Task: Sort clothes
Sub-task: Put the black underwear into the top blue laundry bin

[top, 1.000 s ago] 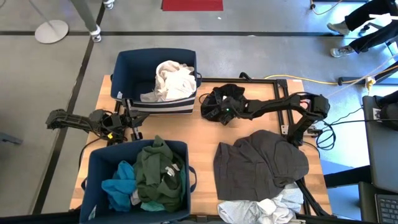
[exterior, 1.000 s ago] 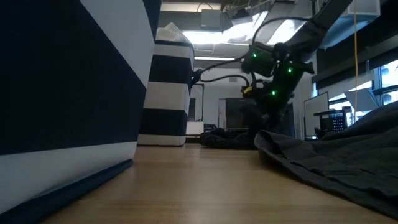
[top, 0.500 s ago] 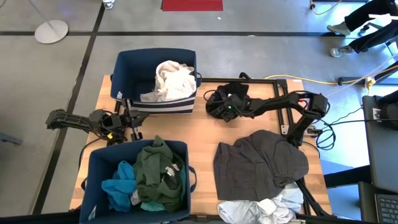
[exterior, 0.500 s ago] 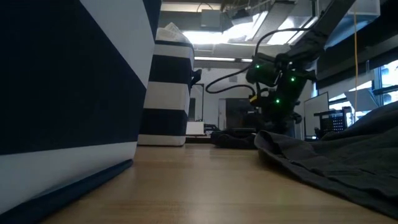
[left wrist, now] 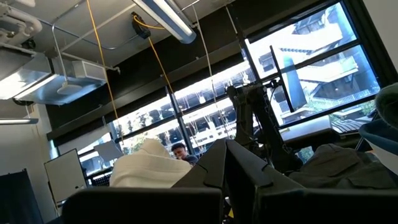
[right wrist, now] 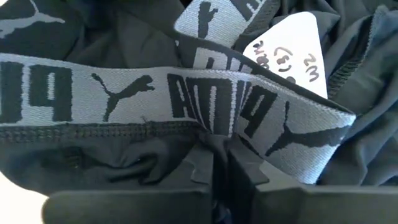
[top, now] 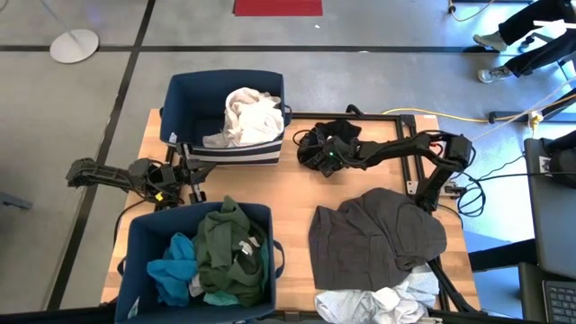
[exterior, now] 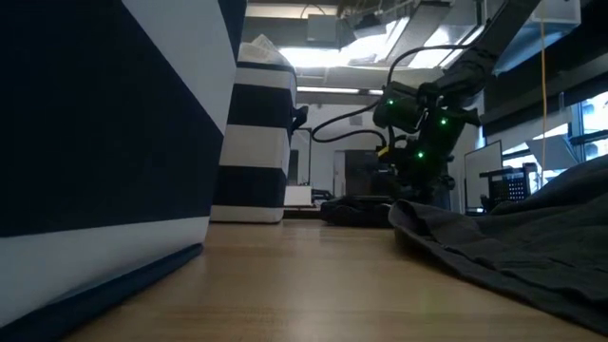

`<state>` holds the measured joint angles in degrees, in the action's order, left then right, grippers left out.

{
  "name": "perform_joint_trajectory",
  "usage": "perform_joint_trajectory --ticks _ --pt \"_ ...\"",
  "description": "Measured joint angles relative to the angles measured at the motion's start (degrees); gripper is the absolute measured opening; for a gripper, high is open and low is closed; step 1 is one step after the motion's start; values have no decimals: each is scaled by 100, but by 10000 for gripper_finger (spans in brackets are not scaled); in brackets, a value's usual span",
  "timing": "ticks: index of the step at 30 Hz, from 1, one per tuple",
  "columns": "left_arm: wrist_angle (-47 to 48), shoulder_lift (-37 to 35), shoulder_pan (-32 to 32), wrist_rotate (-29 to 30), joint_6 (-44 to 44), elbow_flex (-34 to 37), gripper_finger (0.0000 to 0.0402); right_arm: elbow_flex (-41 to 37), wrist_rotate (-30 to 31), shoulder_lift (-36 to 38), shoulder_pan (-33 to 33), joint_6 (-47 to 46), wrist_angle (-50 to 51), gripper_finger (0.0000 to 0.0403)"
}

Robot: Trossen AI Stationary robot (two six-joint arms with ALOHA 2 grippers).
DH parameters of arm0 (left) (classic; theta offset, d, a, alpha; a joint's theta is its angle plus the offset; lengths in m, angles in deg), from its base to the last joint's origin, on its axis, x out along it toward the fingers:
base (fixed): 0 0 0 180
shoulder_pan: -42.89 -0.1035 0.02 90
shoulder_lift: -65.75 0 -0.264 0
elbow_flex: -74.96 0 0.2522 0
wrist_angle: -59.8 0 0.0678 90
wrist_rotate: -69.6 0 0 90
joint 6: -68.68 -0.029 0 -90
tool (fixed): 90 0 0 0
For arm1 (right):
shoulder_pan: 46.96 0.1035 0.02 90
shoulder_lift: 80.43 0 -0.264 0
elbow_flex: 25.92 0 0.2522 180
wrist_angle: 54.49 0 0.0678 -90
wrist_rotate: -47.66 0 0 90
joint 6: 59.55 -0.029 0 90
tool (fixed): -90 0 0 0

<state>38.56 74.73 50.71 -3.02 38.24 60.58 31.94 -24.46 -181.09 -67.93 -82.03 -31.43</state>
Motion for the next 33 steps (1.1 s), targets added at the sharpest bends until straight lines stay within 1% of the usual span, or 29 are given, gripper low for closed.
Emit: perform_joint_trajectory --ticks 3,8,10,13,16,19,24,31,33 --pt "0 0 -1 1 0 0 0 0 -59 66 1 24 15 31" --pt "0 -1 0 0 -2 0 0 -61 -8 609 198 168 260 9" --pt "2 1 0 -1 -2 0 0 -25 184 945 280 195 357 11" --pt "0 -1 1 1 -2 0 0 228 497 1457 349 226 438 17" --pt "-2 0 1 -1 -2 0 0 477 764 1809 395 418 651 13" --pt "-2 -1 1 1 -2 0 0 817 1161 2104 424 644 598 11" --pt "-15 -1 1 -1 -5 0 0 1531 1526 2199 461 1105 582 21" --pt "-18 -1 1 0 -22 0 0 2509 1561 2184 457 1637 349 17" --pt "-17 -1 1 1 -22 0 0 2698 1563 2184 457 1817 57 20"
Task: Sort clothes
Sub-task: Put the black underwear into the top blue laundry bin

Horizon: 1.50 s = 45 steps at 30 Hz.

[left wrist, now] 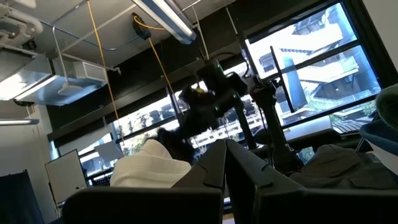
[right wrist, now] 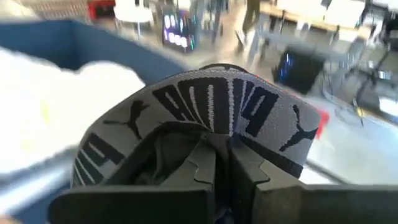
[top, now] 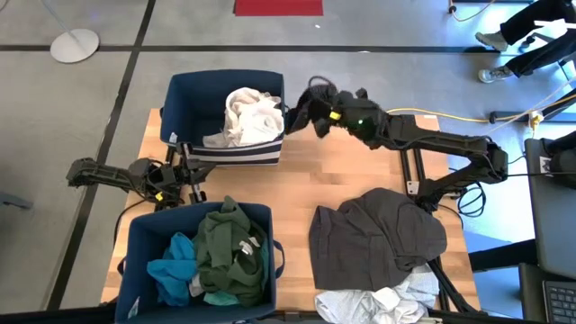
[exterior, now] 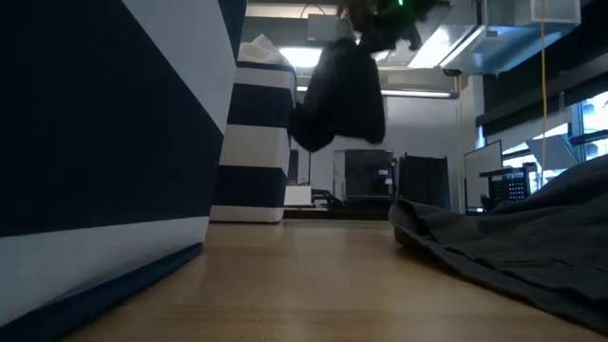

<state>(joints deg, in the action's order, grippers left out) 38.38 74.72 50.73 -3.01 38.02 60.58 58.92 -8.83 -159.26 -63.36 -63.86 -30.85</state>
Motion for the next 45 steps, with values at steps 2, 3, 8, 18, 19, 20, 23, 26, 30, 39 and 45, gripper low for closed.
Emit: perform_joint_trajectory --ticks 2,3,8,18,19,20,23,26,30,39,45 --pt "-2 2 0 0 -10 0 0 173 -23 0 0 155 -206 21" --pt "0 1 0 0 -45 0 0 238 -126 0 -10 163 -351 21" --pt "0 0 -2 0 -151 0 0 323 -802 -118 -11 173 -1861 20" --pt "-28 0 -1 -1 -285 0 0 517 -1999 -1036 -11 170 -3985 24" --pt "-26 2 -2 0 -299 0 0 638 -2088 -1163 -11 169 -3934 24" --pt "-28 2 -1 -2 -301 0 0 779 -2209 -1287 -11 158 -3868 24" --pt "-28 0 -2 -1 -322 0 0 1325 -2708 -1710 -9 42 -3523 25" --pt "-26 2 0 -2 -402 0 0 2019 -3345 -2174 -7 -180 -3001 25" --pt "-21 2 -2 -2 -402 0 0 2978 -3732 -2744 -4 -355 -1960 25" --pt "18 0 -2 58 -387 0 0 3884 -3764 -3373 -13 -495 -616 27" --pt "20 0 -2 63 -387 0 0 3894 -3659 -3373 -24 -586 -612 71"
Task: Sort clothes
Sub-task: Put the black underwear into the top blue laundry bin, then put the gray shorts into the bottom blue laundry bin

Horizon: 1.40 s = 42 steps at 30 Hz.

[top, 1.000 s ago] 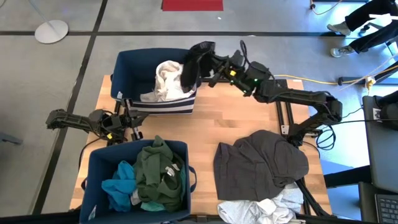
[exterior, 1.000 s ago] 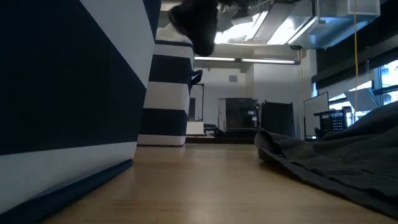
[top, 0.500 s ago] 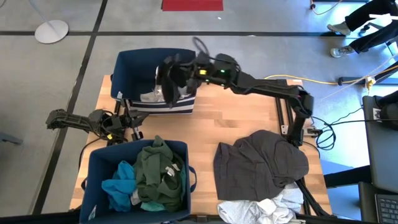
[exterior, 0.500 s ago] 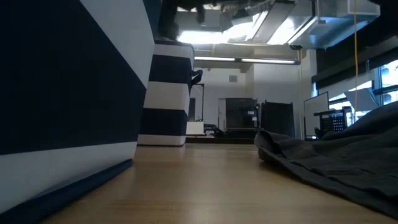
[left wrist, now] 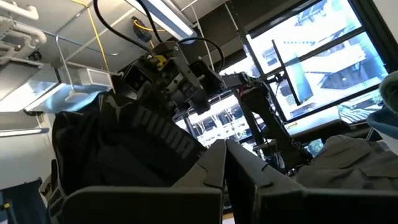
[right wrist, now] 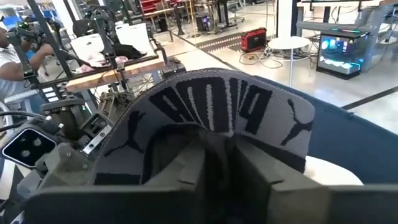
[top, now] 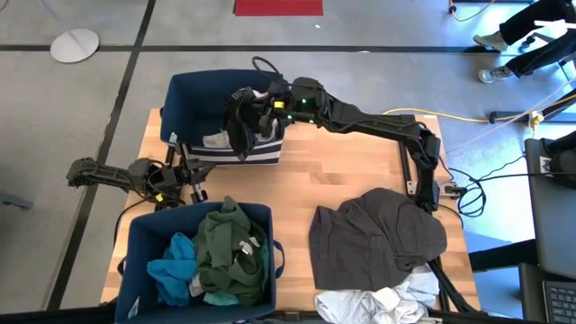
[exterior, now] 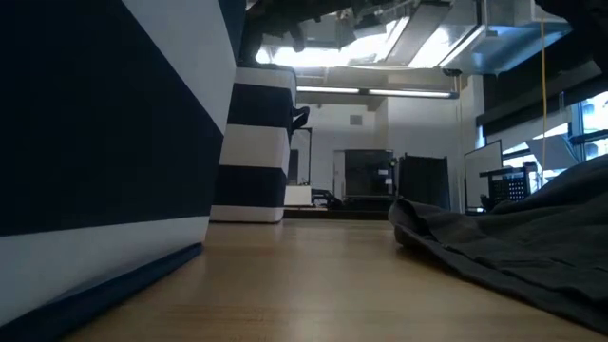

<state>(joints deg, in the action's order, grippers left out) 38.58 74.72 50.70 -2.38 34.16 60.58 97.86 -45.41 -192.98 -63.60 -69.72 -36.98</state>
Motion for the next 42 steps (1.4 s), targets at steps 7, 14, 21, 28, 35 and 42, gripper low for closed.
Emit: perform_joint_trajectory --ticks 7,14,21,28,35,42 --pt "-2 1 0 0 22 0 0 -2 938 7 8 11 456 190" --pt "0 1 0 0 22 0 0 -2 1144 135 -26 28 398 237" --pt "4 2 0 15 4 0 0 -2 1167 766 132 315 1562 229" --pt "2 1 0 20 19 0 0 2 1160 1715 858 148 3526 223" --pt "-22 0 0 20 109 0 0 2 1160 2258 2146 -1109 5723 223" --pt "-25 2 0 20 109 0 0 -168 1757 2199 3668 -2583 6821 223"
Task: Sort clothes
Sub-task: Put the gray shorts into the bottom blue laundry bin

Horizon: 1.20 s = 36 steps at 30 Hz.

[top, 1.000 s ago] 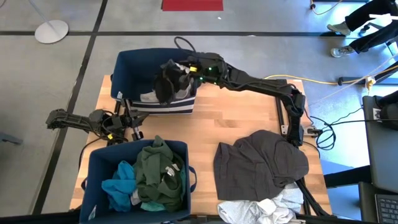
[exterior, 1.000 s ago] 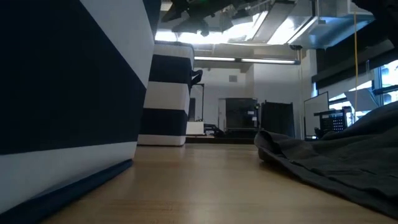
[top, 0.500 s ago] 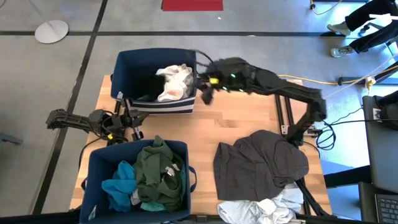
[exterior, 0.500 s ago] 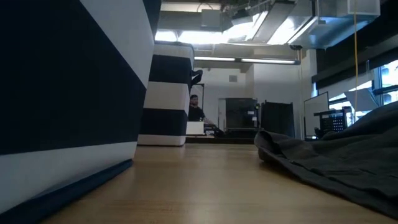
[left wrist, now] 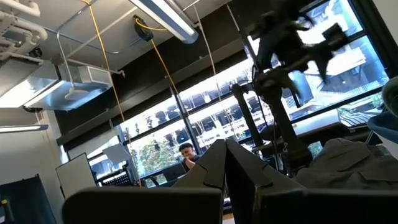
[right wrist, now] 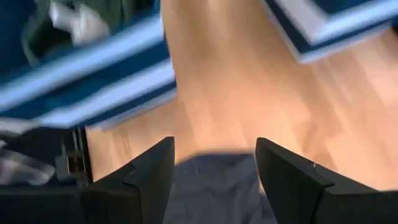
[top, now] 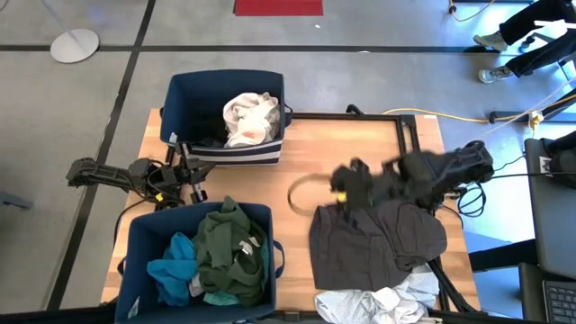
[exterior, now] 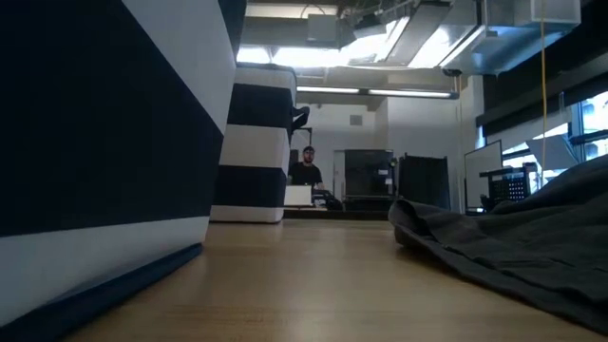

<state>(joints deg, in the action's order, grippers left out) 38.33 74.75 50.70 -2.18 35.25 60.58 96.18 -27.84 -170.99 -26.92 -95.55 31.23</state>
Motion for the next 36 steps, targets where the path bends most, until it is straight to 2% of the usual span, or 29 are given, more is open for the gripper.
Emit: perform_joint_trajectory --ticks 7,10,13,17,20,28,36 --pt "-2 -1 0 0 16 0 0 -728 763 -5 1144 -1861 661 223" --pt "-2 -2 0 0 10 0 0 -1273 847 -3 1500 -2684 881 223" --pt "-2 -1 1 0 20 0 0 -1912 559 -9 1760 -3544 1072 223" --pt "-2 -2 0 0 20 0 0 -2740 -286 -9 1915 -4459 1089 223" --pt "-19 -1 0 0 22 0 0 -3254 -763 -9 1940 -4785 1086 223" --pt "-31 -1 0 1 20 0 0 -4343 -1382 -9 1932 -4956 530 223" --pt "-26 -2 0 2 -40 0 0 -4872 -1367 -9 1932 -4923 -45 223"
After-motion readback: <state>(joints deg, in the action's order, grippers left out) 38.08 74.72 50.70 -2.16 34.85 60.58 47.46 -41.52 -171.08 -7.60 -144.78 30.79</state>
